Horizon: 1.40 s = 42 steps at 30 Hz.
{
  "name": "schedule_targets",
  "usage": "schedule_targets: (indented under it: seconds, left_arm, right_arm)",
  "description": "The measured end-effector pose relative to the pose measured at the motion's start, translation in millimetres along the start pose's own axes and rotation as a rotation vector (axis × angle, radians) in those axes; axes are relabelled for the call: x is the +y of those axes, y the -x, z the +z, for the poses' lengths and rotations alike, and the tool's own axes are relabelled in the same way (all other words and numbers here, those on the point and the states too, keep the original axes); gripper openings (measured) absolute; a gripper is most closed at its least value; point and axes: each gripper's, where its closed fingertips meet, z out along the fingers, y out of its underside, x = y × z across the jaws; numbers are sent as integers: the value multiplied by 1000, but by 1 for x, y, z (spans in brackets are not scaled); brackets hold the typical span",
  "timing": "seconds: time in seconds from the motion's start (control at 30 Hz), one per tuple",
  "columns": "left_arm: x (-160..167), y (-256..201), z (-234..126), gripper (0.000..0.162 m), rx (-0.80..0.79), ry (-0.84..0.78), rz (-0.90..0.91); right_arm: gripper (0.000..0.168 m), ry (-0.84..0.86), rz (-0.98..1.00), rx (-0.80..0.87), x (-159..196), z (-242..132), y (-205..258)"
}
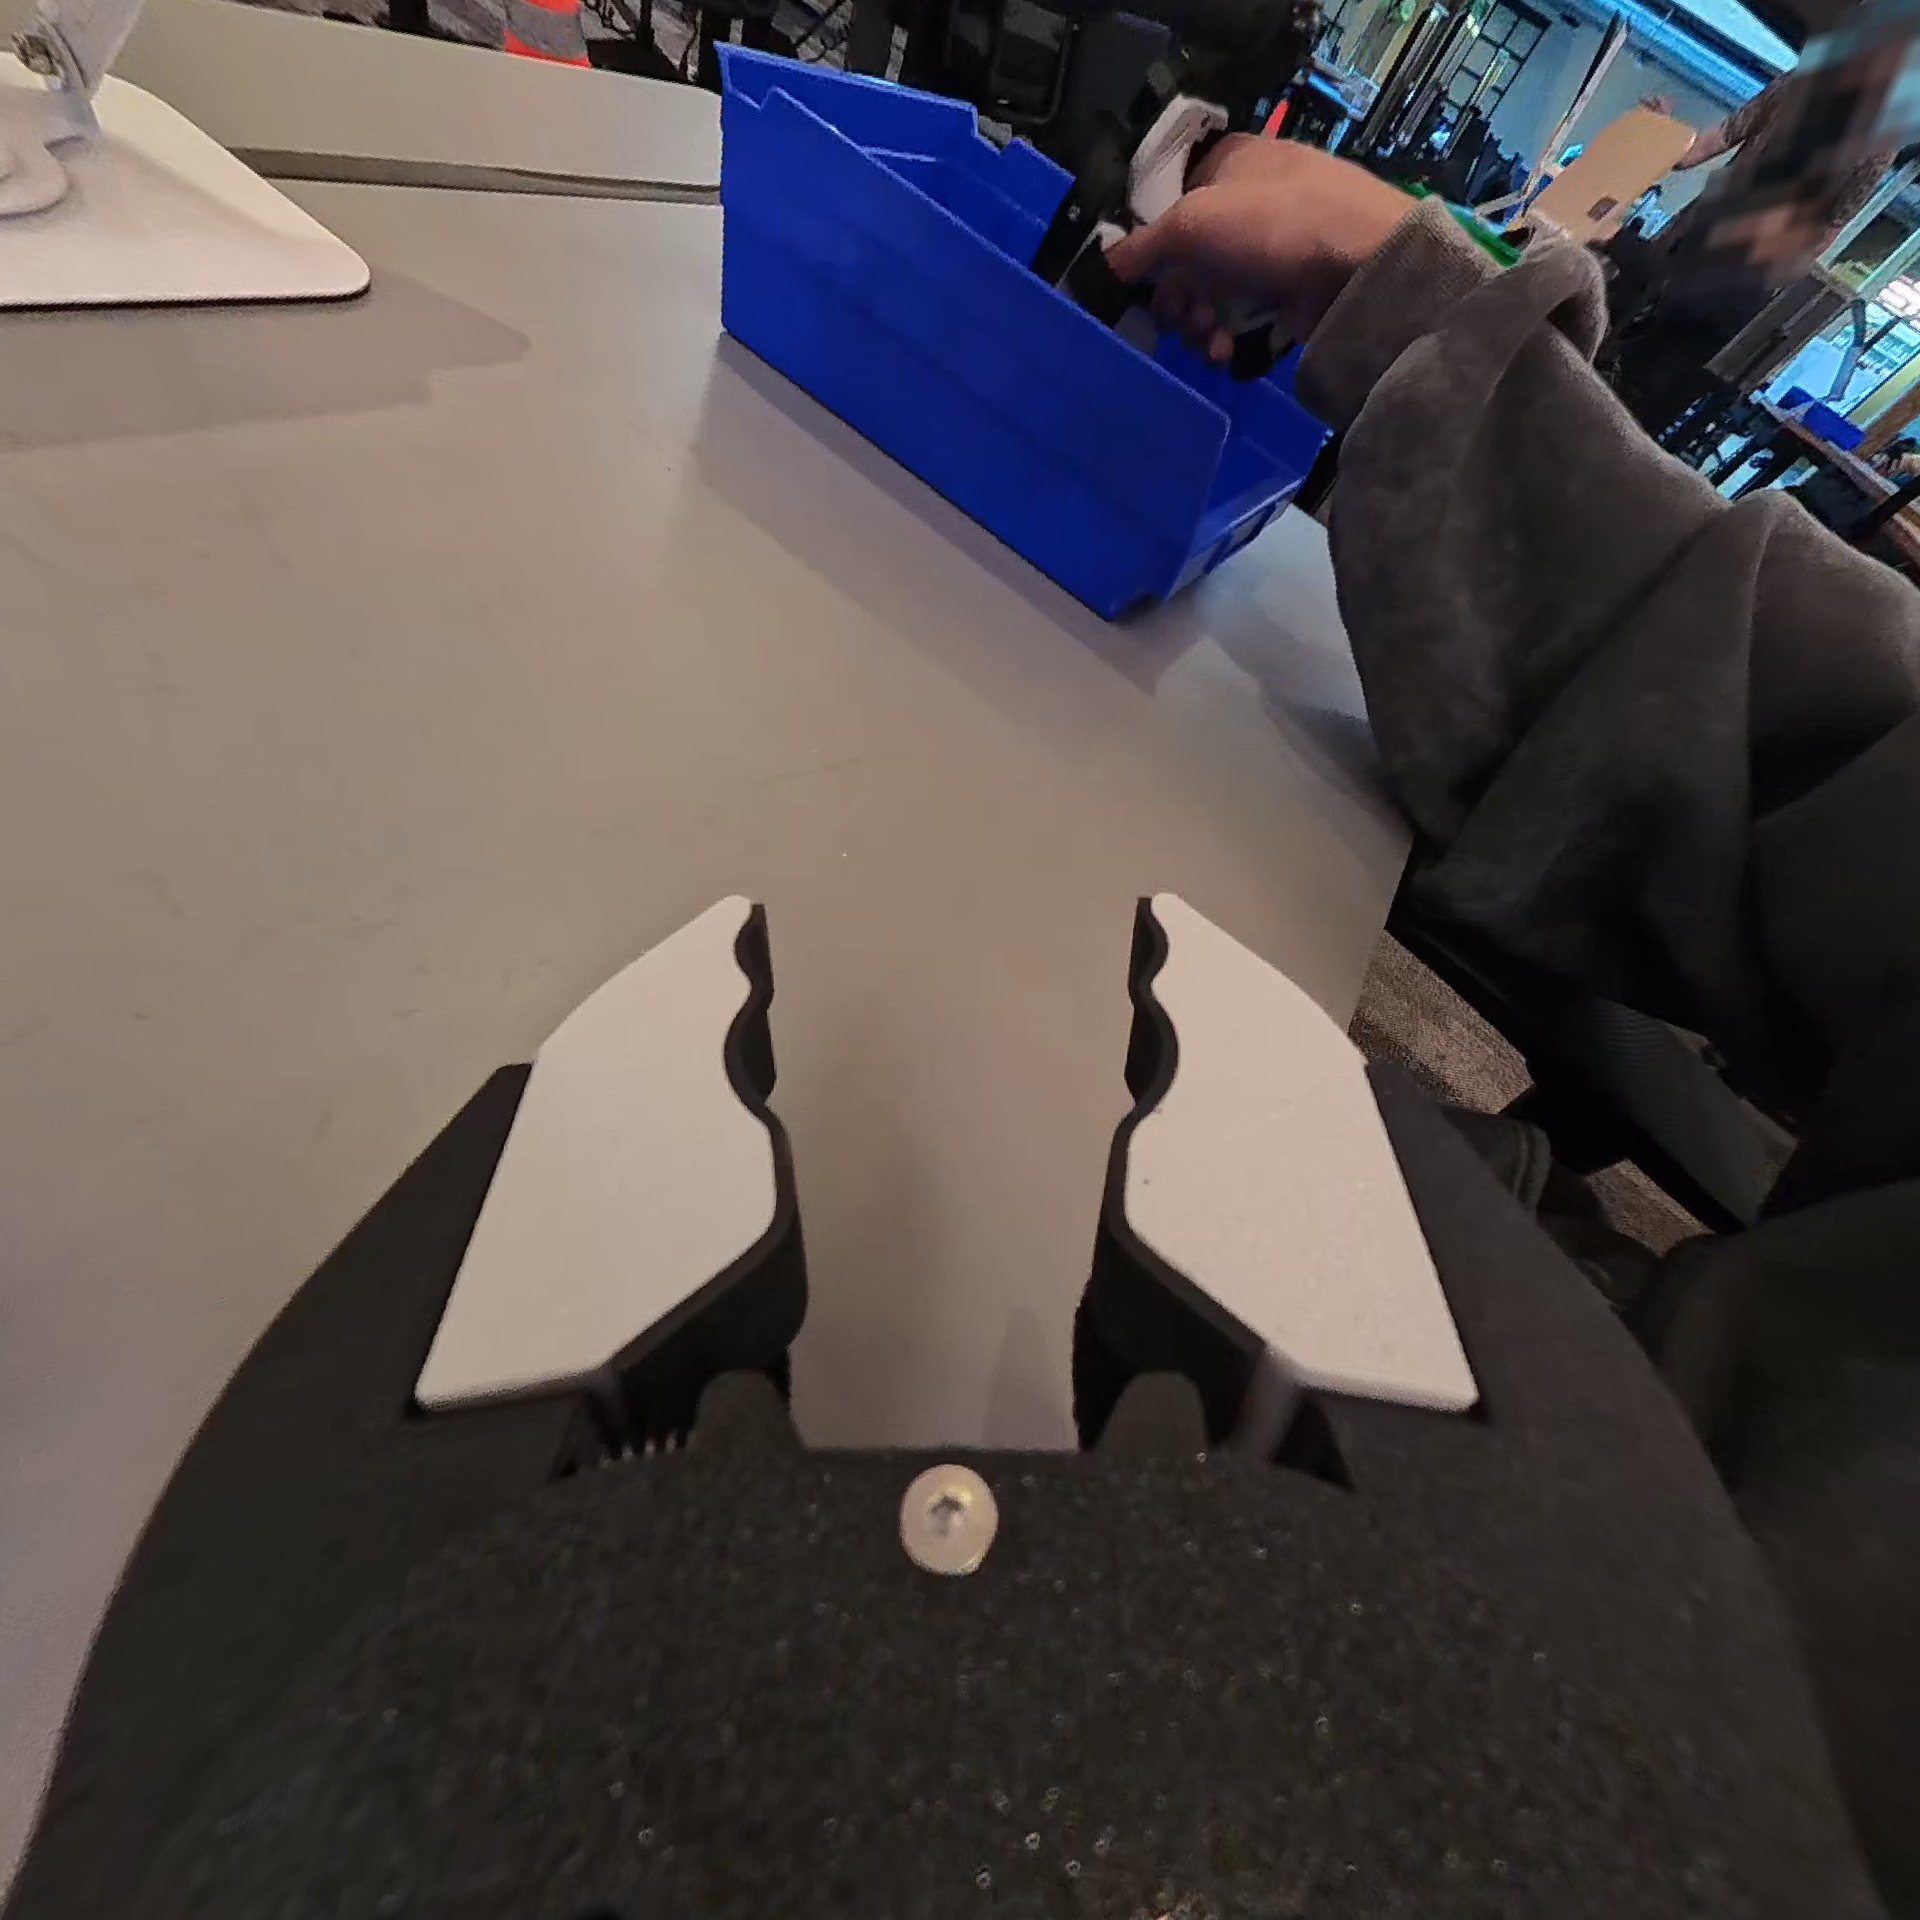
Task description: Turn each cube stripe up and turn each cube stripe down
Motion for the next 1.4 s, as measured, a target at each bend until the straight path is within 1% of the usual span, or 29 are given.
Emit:
schedule_targets:
  seconds: [0.17, 0.27, 0.3, 0.37, 0.47, 0.53, 0.6, 0.7, 0.77, 0.8, 0.83, 0.93, 1.0, 1.07, 1.2, 1.3, 1.37, 1.4]
  left_arm:
    - [3, 1, 2, 65, 1, 13, -9]
    - [5, 0, 3, 65, 5, 20, -13]
    - [5, 0, 3, 65, 6, 23, -14]
    - [6, 0, 3, 66, 6, 26, -12]
    - [5, -1, 3, 65, 2, 23, -2]
    - [4, 1, 2, 65, -8, 14, 3]
    - [3, 2, 2, 65, -18, 13, 6]
    - [5, 5, 3, 65, -26, 14, 3]
    - [6, 6, 4, 65, -28, 20, 1]
    - [6, 6, 4, 65, -32, 19, 3]
    - [6, 7, 4, 65, -37, 20, 7]
    - [6, 12, 3, 64, -80, 18, 22]
    - [5, 16, 2, 64, -102, 13, 23]
    - [5, 19, 1, 64, -119, 10, 17]
    - [5, 21, 0, 63, -132, 15, 19]
    - [2, 12, -4, 64, -89, 43, 23]
    - [-18, 17, -22, 63, -144, 30, 35]
    - [-33, 29, -39, 63, -224, 27, 62]
  right_arm:
    - [46, -51, 13, 0, -3, 5, 0]
    - [48, -72, -8, 34, -2, 4, -3]
    - [51, -82, -15, 44, -1, 1, -4]
    - [51, -116, -24, 40, 0, -11, 0]
    - [51, -220, -46, -11, 4, -41, 16]
    - [50, -376, -86, -120, 5, -73, 46]
    - [53, -592, -180, -328, 10, -114, 102]
    - [55, -888, -336, -716, 45, -171, 194]
    - [59, -977, -353, -951, 75, -188, 241]
    - [59, -992, -356, -1025, 90, -188, 259]
    - [63, -1009, -375, -1054, 102, -183, 274]
    - [63, -1093, -478, -1001, 126, -163, 306]
    - [62, -1065, -534, -978, 135, -151, 321]
    - [61, -1017, -560, -1002, 141, -145, 332]
    - [60, -995, -555, -988, 141, -138, 332]
    - [57, -987, -535, -1003, 141, -139, 330]
    - [57, -993, -531, -983, 139, -138, 328]
    - [57, -1001, -534, -976, 138, -138, 328]
